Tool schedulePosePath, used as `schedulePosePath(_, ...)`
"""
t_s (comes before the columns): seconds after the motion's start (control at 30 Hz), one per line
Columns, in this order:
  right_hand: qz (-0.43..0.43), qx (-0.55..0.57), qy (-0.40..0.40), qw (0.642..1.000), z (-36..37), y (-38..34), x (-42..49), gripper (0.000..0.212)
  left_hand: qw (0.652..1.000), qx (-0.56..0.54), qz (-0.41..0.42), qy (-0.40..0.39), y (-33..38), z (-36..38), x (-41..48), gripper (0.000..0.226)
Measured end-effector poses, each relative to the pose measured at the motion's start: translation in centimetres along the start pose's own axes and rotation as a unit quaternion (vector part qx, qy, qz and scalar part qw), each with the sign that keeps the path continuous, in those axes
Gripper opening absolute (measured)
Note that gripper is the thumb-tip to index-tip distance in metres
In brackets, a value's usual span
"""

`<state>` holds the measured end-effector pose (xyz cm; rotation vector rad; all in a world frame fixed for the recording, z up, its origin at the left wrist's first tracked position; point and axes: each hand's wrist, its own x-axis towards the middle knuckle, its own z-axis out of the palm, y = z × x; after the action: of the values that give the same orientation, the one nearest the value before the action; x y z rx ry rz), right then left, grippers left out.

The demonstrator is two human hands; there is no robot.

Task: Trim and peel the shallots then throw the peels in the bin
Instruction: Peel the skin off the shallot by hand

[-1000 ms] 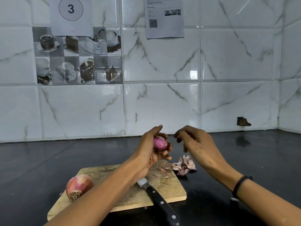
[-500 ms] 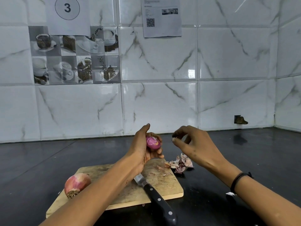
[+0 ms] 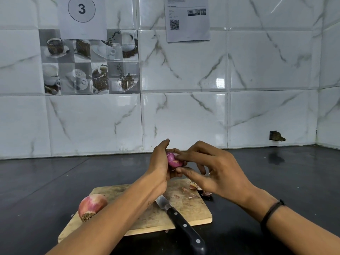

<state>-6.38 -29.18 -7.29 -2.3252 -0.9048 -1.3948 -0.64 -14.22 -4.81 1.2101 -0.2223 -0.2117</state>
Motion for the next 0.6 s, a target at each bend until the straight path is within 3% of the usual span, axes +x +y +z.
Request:
schedulePosePath(0.33, -0.04, -0.019, 0.043, 0.998, 0.33, 0.1, -0.11, 0.015, 1.0, -0.002, -0.009, -0.012, -0.05, -0.01, 0.3, 0.051)
schedulePosePath(0.6, 0.024, 0.01, -0.04, 0.999, 0.4, 0.1, 0.04, 0.022, 0.999, 0.041, 0.007, -0.004, -0.03, 0.06, 0.12, 0.051)
